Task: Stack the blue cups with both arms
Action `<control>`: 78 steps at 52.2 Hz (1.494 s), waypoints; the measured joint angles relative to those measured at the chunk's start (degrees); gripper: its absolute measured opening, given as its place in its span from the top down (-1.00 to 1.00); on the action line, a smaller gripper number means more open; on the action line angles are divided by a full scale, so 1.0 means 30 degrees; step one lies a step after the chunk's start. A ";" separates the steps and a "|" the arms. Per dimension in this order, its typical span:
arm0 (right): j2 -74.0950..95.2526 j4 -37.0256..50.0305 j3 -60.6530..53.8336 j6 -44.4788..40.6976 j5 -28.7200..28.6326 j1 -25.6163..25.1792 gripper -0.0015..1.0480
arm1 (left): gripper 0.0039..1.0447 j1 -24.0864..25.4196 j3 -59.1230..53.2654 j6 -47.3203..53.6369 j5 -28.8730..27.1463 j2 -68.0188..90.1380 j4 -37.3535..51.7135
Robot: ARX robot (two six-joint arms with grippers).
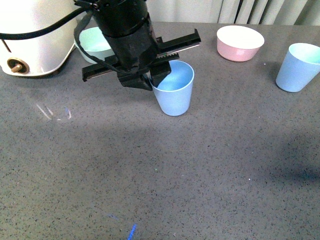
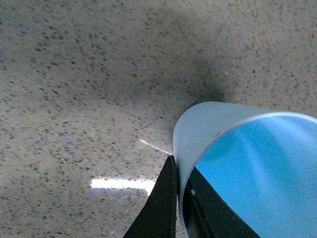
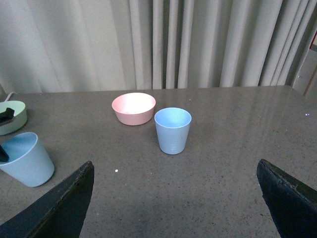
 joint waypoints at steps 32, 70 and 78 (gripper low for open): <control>0.0000 0.0000 0.0000 -0.0007 0.0007 0.0000 -0.83 | 0.53 -0.2419 0.0867 -0.0051 -0.0393 0.0364 -0.0313; 0.0000 0.0000 0.0000 0.0000 -0.0036 0.0000 -0.83 | -0.59 0.0095 -0.9602 0.4911 -0.6288 -0.9209 1.2160; -0.0007 0.0000 0.0000 0.0000 0.0015 0.0000 -0.83 | -0.04 0.2339 -1.7209 1.0863 -0.8029 -1.2903 2.4392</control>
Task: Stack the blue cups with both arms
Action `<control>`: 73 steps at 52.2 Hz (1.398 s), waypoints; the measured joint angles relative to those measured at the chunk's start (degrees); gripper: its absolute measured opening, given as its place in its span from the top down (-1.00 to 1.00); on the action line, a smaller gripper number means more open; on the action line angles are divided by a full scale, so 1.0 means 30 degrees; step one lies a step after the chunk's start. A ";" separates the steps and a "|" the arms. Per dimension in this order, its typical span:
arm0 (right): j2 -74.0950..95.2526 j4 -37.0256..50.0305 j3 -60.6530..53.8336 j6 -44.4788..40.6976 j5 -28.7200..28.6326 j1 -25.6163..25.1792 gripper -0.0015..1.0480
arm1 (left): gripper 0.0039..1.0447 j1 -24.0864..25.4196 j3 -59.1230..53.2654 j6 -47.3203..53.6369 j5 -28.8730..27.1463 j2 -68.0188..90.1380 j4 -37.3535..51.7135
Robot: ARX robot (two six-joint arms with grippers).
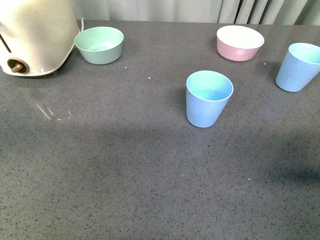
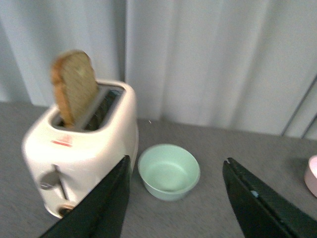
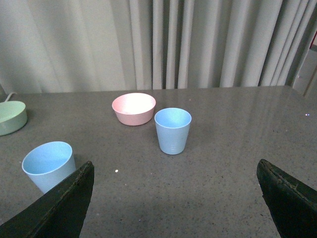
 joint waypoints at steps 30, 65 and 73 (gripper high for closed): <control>0.0000 0.0000 0.0000 0.0000 -0.0007 0.0000 -0.83 | 0.97 0.4524 -0.9194 0.1974 0.4641 -0.8947 0.0590; 0.0007 0.0000 0.0000 -0.0007 -0.0007 0.0000 -0.83 | 0.97 0.7235 -1.1730 0.2033 0.7366 -1.6648 -0.4401; 0.0000 0.0000 0.0000 0.0000 -0.0007 0.0000 -0.83 | 0.97 0.7235 -1.1737 0.2033 0.7373 -1.8353 -0.5916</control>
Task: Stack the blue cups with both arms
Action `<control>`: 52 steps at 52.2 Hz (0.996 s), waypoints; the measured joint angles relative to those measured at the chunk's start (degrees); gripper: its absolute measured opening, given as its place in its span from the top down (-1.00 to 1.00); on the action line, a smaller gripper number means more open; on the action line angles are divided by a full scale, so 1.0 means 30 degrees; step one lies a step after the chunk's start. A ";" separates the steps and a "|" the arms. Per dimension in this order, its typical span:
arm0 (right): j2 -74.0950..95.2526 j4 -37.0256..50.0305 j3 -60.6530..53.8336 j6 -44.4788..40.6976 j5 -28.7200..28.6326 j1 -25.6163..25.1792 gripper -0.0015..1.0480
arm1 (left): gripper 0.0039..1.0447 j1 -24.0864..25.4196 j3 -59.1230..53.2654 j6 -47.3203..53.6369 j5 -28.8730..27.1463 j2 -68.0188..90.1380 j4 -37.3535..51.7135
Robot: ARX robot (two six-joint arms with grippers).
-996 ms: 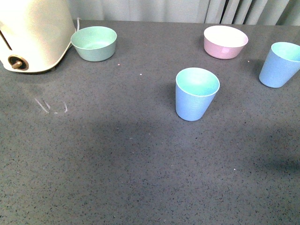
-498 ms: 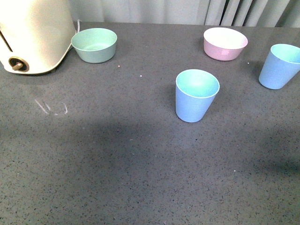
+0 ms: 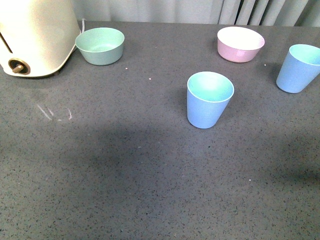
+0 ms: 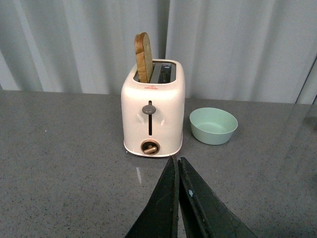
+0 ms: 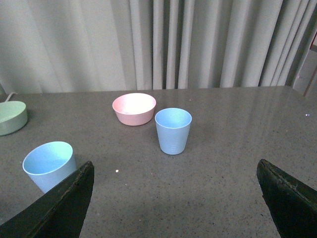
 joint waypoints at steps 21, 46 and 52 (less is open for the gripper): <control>0.0000 0.0000 0.0000 -0.0007 0.0000 0.0000 -0.83 | 0.97 0.0000 0.0000 0.0000 -0.0007 -0.4510 -0.4350; 0.0007 0.0000 0.0000 0.0000 0.0000 0.0000 -0.83 | 0.97 0.0000 0.0000 0.0007 -0.0007 -0.7730 -0.7694; 0.0007 0.0000 0.0000 -0.0007 0.0000 0.0000 -0.83 | 0.97 0.0000 0.0000 0.0007 -0.0007 -0.9799 -0.9923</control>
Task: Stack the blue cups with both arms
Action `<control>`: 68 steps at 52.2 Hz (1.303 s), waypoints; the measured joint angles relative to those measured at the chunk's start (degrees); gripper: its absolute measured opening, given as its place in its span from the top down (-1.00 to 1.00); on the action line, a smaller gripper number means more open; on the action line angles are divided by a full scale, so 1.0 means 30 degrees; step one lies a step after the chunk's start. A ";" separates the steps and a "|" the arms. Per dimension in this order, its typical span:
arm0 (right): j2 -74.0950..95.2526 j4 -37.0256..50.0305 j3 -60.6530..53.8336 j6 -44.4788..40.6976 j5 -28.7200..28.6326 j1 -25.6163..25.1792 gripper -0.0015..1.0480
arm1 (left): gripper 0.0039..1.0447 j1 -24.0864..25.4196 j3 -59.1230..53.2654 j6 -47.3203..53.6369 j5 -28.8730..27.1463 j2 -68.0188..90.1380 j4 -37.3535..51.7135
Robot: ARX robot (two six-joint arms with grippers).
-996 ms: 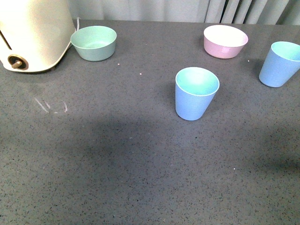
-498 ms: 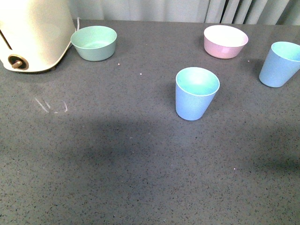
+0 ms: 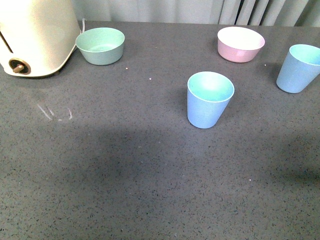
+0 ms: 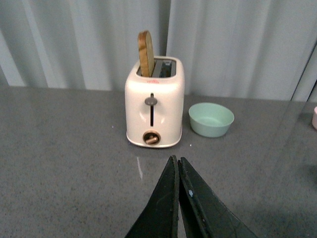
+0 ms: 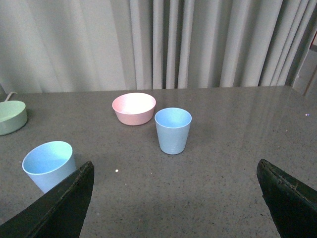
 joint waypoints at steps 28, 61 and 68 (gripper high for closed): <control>0.8575 -0.3497 0.3490 0.0160 -0.4437 -0.3155 -0.83 | -0.02 0.0000 0.0000 -0.0007 0.0000 -0.0240 -0.0124; 3.3463 0.1749 1.8265 -0.9486 -0.1690 -0.1217 -0.83 | -0.84 0.0000 0.0000 0.0022 0.0000 -0.0240 -0.0131; 3.5430 0.1231 2.0385 -1.0258 -0.0656 -0.0204 -0.83 | -0.84 0.0000 0.0000 0.0022 0.0000 -0.0240 -0.0131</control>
